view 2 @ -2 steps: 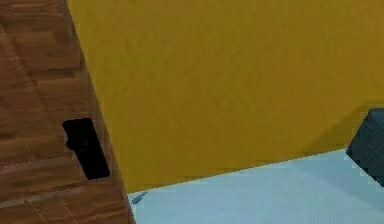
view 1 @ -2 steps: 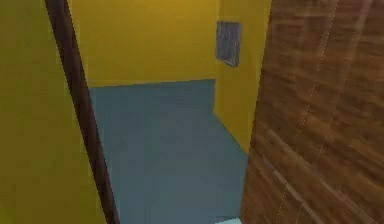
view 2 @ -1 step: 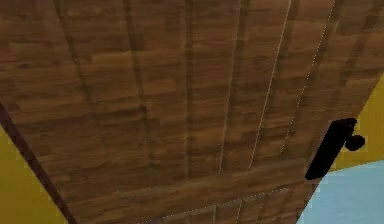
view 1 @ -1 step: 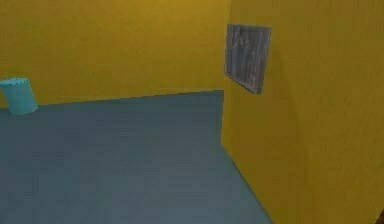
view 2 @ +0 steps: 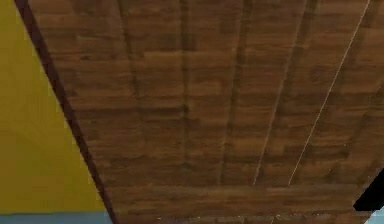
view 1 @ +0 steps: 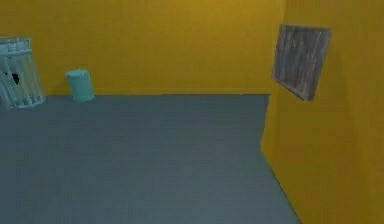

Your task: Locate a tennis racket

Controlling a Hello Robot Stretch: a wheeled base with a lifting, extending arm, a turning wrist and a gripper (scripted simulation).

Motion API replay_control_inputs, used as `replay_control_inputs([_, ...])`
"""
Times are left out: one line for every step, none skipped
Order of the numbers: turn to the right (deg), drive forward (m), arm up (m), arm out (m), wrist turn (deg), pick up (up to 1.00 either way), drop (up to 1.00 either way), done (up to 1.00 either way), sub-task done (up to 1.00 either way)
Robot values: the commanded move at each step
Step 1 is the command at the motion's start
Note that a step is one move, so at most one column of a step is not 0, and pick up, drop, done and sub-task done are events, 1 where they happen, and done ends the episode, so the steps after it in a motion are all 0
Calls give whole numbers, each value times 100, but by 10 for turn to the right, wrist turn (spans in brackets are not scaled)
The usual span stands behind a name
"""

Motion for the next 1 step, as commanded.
replay_control_inputs([0,45,0,0,0,0,0,0,0])
